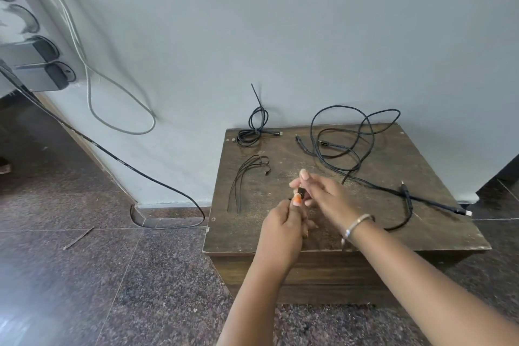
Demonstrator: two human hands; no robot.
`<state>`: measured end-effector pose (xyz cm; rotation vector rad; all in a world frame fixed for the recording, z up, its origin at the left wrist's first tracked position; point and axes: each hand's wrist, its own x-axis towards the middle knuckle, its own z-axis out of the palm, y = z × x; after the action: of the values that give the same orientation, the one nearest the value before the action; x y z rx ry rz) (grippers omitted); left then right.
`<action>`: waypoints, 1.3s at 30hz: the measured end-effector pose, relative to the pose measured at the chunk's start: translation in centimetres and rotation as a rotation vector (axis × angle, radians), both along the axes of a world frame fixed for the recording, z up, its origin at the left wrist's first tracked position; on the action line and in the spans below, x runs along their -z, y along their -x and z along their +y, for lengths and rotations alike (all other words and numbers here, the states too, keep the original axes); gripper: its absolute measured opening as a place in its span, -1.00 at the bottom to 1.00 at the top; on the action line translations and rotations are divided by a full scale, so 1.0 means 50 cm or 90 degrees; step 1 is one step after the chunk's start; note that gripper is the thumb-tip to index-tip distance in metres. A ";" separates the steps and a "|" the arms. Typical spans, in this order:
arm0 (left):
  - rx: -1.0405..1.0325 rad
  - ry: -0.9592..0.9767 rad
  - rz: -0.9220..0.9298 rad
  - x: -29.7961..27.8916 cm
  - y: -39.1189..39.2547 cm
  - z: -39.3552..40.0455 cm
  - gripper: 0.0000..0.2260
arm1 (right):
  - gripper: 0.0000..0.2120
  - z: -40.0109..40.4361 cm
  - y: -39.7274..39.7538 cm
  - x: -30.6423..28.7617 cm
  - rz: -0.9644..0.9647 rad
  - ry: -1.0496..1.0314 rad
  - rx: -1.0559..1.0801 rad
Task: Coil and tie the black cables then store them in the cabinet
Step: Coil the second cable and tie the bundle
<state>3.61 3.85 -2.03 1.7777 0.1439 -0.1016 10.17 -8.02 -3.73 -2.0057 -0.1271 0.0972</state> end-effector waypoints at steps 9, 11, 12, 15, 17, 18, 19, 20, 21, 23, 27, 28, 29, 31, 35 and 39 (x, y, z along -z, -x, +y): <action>-0.089 0.002 -0.012 0.016 -0.017 0.020 -0.64 | -0.80 0.086 -0.147 0.019 -0.177 0.307 -0.130; -0.088 -0.012 -0.023 0.016 -0.019 0.021 -0.65 | -0.87 0.095 -0.153 0.022 -0.202 0.363 -0.145; -0.090 -0.017 -0.031 0.014 -0.019 0.021 -0.65 | -0.89 0.097 -0.154 0.023 -0.207 0.366 -0.146; -0.109 -0.014 -0.056 0.009 -0.018 0.022 -0.64 | -0.92 0.095 -0.152 0.024 -0.206 0.329 -0.128; -0.129 -0.015 -0.066 0.008 -0.018 0.022 -0.64 | -0.92 0.092 -0.144 0.017 -0.210 0.286 -0.099; -0.139 -0.014 -0.068 0.006 -0.018 0.023 -0.63 | -0.92 0.091 -0.138 0.010 -0.210 0.263 -0.087; -0.149 -0.009 -0.069 0.006 -0.018 0.023 -0.63 | -0.92 0.090 -0.131 0.001 -0.208 0.242 -0.075; -0.159 0.001 -0.073 0.004 -0.018 0.023 -0.63 | -0.92 0.086 -0.122 -0.009 -0.205 0.228 -0.062; -0.169 0.012 -0.082 0.003 -0.017 0.024 -0.63 | -0.93 0.082 -0.111 -0.019 -0.203 0.223 -0.044; -0.184 0.017 -0.098 0.002 -0.015 0.026 -0.64 | -0.94 0.067 -0.082 -0.039 -0.193 0.219 0.003; -0.195 0.004 -0.094 0.005 -0.013 0.031 -0.68 | -0.96 0.016 0.009 -0.069 -0.113 0.174 0.080; -0.195 0.008 -0.088 0.003 -0.012 0.031 -0.68 | -0.95 -0.001 0.036 -0.075 -0.085 0.165 0.094; -0.194 0.013 -0.083 0.003 -0.012 0.031 -0.69 | -0.95 -0.016 0.061 -0.078 -0.057 0.144 0.105; -0.190 0.015 -0.079 0.000 -0.010 0.027 -0.69 | -0.93 -0.046 0.110 -0.083 -0.010 0.082 0.118; -0.179 -0.018 -0.083 0.000 -0.005 0.014 -0.70 | -0.88 -0.090 0.182 -0.088 0.017 0.023 0.135; -0.185 -0.078 -0.127 0.002 0.000 0.003 -0.70 | -0.88 -0.108 0.208 -0.082 0.015 0.030 0.136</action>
<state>3.61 3.98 -2.14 1.8585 0.2671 0.2990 -0.21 -13.44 0.37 -2.0516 0.1065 -0.0126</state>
